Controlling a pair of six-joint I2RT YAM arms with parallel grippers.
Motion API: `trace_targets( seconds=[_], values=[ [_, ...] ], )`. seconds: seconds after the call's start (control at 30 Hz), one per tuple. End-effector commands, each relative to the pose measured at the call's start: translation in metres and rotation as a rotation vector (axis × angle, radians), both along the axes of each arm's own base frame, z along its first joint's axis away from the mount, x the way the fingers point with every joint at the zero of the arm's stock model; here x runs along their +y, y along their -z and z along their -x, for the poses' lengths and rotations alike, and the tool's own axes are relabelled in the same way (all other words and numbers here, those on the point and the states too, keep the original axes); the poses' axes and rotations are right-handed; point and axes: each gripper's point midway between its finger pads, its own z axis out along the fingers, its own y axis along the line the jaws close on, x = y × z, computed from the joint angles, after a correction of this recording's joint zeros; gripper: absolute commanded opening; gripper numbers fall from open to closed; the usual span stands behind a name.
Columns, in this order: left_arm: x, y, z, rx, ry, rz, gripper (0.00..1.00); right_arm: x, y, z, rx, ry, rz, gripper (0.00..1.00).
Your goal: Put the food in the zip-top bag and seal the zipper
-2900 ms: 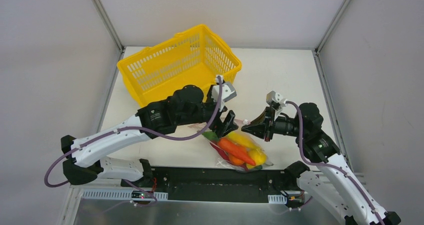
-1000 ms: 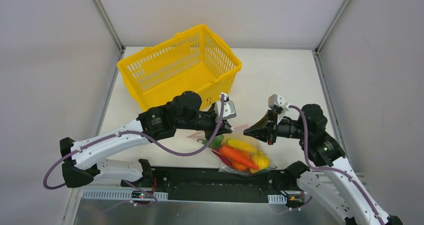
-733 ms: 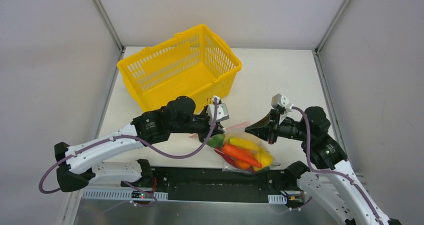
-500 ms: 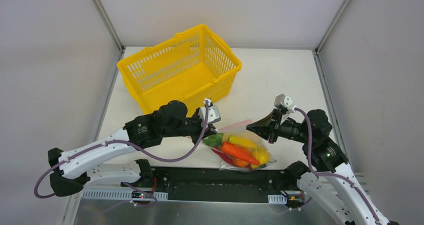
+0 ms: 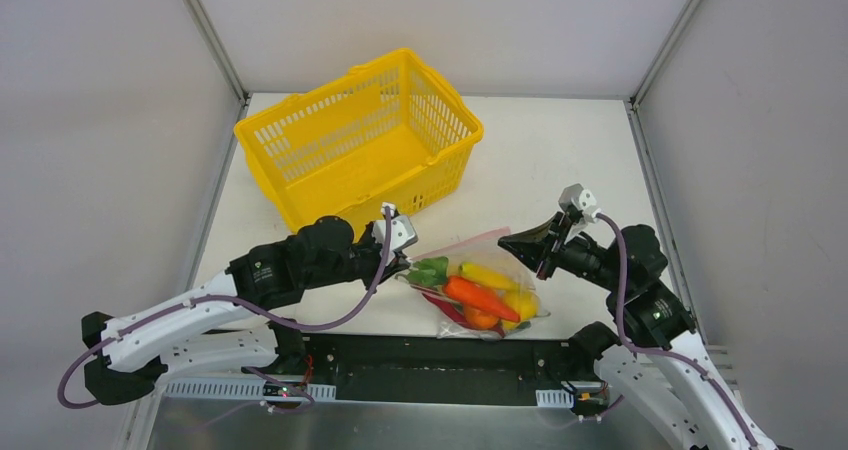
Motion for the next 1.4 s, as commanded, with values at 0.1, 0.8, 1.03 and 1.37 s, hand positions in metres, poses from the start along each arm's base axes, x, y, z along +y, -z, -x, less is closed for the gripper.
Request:
trace_targets(
  seconds=[0.1, 0.8, 1.03, 1.37],
  values=[
    [0.036, 0.026, -0.012, 0.019, -0.166, -0.081, 0.00, -0.014, -0.036, -0.018, -0.094, 0.150, -0.101, 0.00],
    [0.063, 0.025, -0.032, 0.005, -0.392, -0.053, 0.51, -0.025, -0.043, -0.027, -0.101, 0.245, -0.135, 0.00],
    [0.058, 0.009, -0.030, 0.019, -0.399, 0.037, 0.84, -0.055, -0.062, -0.058, -0.132, 0.480, -0.108, 0.00],
    [0.047, 0.002, -0.028, 0.047, -0.387, 0.128, 0.99, -0.087, -0.091, -0.094, -0.199, 0.707, 0.018, 0.00]
  ],
)
